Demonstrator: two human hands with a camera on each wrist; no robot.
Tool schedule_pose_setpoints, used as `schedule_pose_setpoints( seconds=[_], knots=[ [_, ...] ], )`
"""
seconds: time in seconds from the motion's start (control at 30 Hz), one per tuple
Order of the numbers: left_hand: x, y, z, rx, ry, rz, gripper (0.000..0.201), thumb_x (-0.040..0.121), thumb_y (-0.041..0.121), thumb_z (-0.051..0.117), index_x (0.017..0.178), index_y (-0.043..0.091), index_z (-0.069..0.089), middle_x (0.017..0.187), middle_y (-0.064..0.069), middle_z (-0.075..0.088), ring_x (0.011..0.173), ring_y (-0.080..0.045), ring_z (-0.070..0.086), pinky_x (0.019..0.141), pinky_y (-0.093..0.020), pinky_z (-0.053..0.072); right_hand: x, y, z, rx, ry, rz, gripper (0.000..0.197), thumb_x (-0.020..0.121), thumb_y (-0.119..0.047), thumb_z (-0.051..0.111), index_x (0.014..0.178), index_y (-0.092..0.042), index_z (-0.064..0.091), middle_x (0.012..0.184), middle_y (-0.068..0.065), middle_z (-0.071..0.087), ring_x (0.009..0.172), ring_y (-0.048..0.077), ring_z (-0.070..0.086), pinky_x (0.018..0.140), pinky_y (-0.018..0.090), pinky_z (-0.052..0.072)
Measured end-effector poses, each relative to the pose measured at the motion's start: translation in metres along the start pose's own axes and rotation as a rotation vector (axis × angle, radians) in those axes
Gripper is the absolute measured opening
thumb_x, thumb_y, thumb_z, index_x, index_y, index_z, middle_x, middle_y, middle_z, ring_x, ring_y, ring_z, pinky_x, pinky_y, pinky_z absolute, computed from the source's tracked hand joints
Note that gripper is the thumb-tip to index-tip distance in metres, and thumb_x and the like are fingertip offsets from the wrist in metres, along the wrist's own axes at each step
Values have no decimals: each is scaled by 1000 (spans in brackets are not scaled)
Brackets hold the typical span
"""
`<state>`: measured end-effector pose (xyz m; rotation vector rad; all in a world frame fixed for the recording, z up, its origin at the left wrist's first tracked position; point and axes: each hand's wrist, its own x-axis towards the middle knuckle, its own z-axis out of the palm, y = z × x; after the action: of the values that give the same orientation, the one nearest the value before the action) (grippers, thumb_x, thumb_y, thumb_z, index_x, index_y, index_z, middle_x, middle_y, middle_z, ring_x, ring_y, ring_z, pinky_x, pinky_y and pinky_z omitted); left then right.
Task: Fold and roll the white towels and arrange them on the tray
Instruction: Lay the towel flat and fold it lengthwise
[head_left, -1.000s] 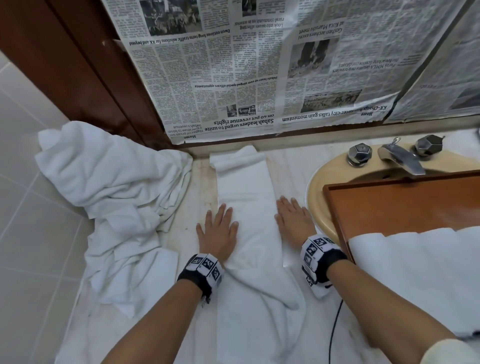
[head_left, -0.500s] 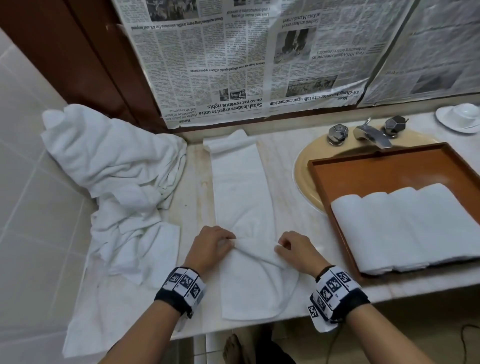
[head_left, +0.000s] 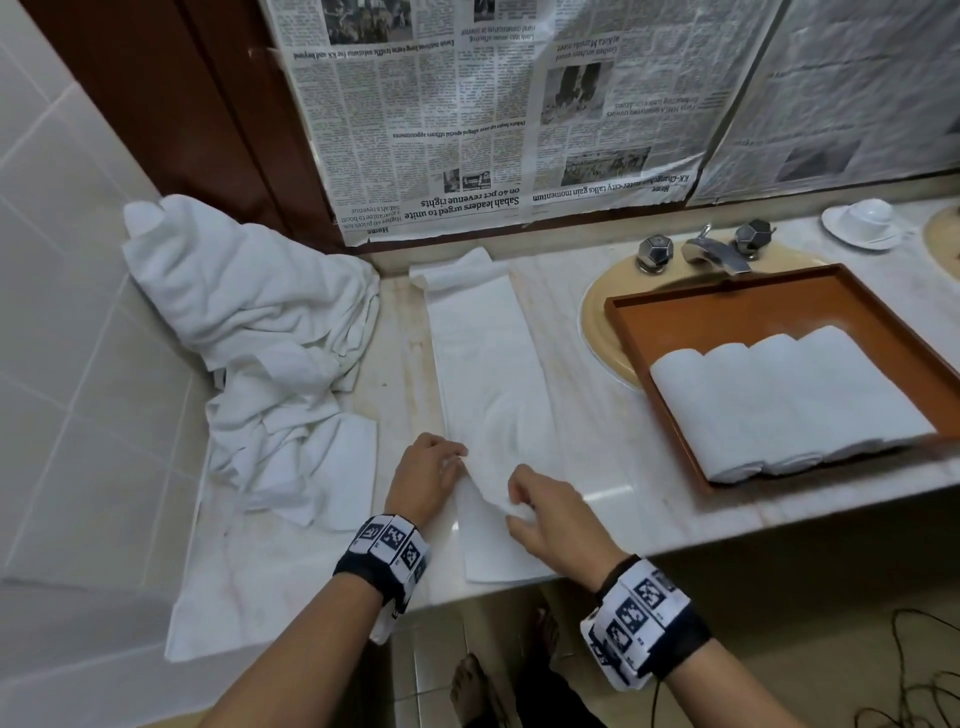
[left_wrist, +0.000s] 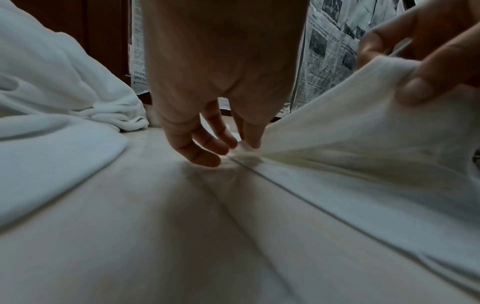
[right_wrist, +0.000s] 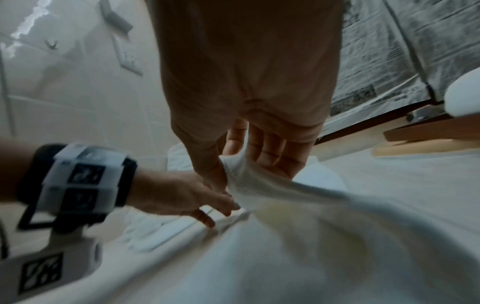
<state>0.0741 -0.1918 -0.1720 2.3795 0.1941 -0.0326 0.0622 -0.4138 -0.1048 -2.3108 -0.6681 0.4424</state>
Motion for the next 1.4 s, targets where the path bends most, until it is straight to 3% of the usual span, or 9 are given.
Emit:
schedule_pose_setpoints(
  seconds=[0.27, 0.4, 0.53, 0.6, 0.77, 0.87, 1.03, 1.3, 1.4],
  knots=[
    [-13, 1, 6, 3, 5, -43, 32, 94, 8, 54, 120, 16, 70, 120, -7, 64, 108, -23, 63, 103, -35, 45, -9, -12, 51, -246, -125, 127, 35, 94, -19, 56, 123, -22, 36, 98, 2, 57, 85, 23, 58, 76, 34, 49],
    [-17, 3, 11, -26, 49, -77, 28, 94, 14, 59, 120, 14, 70, 118, -6, 64, 108, -23, 61, 104, -37, 44, -15, -5, 52, -203, -228, 81, 22, 94, -20, 56, 114, -17, 48, 107, 4, 58, 95, 22, 56, 81, 31, 45],
    [-19, 0, 17, -49, 70, -95, 26, 92, 24, 67, 118, 20, 69, 114, 1, 62, 106, -20, 58, 101, -32, 42, -21, 2, 39, 96, -359, 58, 15, 92, -21, 62, 106, -17, 61, 91, -6, 59, 83, 7, 57, 81, 19, 51],
    [-19, 0, 18, -38, 76, -86, 29, 89, 19, 69, 118, 19, 69, 116, -1, 62, 107, -22, 58, 99, -31, 42, -15, 6, 29, 155, -309, 54, 13, 93, -24, 59, 104, -18, 63, 91, -6, 62, 82, 6, 58, 82, 22, 53],
    [-24, 9, 24, -2, 85, -142, 32, 90, 14, 65, 122, 16, 64, 98, -1, 59, 88, -17, 58, 88, -35, 49, 15, 43, 10, -205, 167, 197, 32, 96, -30, 50, 124, -14, 51, 117, 4, 51, 106, 21, 51, 88, 37, 49],
    [-30, 15, 28, -3, 97, -183, 31, 94, 13, 60, 124, 16, 62, 96, 0, 58, 86, -15, 58, 83, -31, 50, 19, 59, 6, -173, 118, 350, 31, 98, -36, 49, 119, -13, 49, 117, 5, 47, 107, 23, 50, 86, 38, 50],
    [-39, 22, 32, -13, 166, -233, 28, 96, 10, 55, 122, 17, 63, 95, 0, 58, 84, -13, 55, 75, -22, 38, 10, 65, 7, -109, 142, 484, 29, 100, -41, 48, 102, -12, 50, 97, 4, 58, 88, 23, 58, 74, 35, 48],
    [-42, 21, 29, -34, 142, -272, 23, 93, 10, 56, 113, 19, 65, 90, 0, 63, 82, -14, 60, 73, -24, 43, -8, 71, -1, 90, 150, 479, 12, 93, -22, 62, 88, -14, 54, 81, 2, 60, 73, 17, 59, 69, 31, 54],
    [-44, 21, 28, -43, 135, -279, 22, 93, 11, 57, 111, 20, 65, 89, 2, 63, 79, -7, 58, 68, -17, 41, -10, 72, -7, 222, 88, 498, 19, 92, -29, 66, 83, -13, 60, 77, 2, 62, 70, 17, 60, 62, 30, 53]
  ],
)
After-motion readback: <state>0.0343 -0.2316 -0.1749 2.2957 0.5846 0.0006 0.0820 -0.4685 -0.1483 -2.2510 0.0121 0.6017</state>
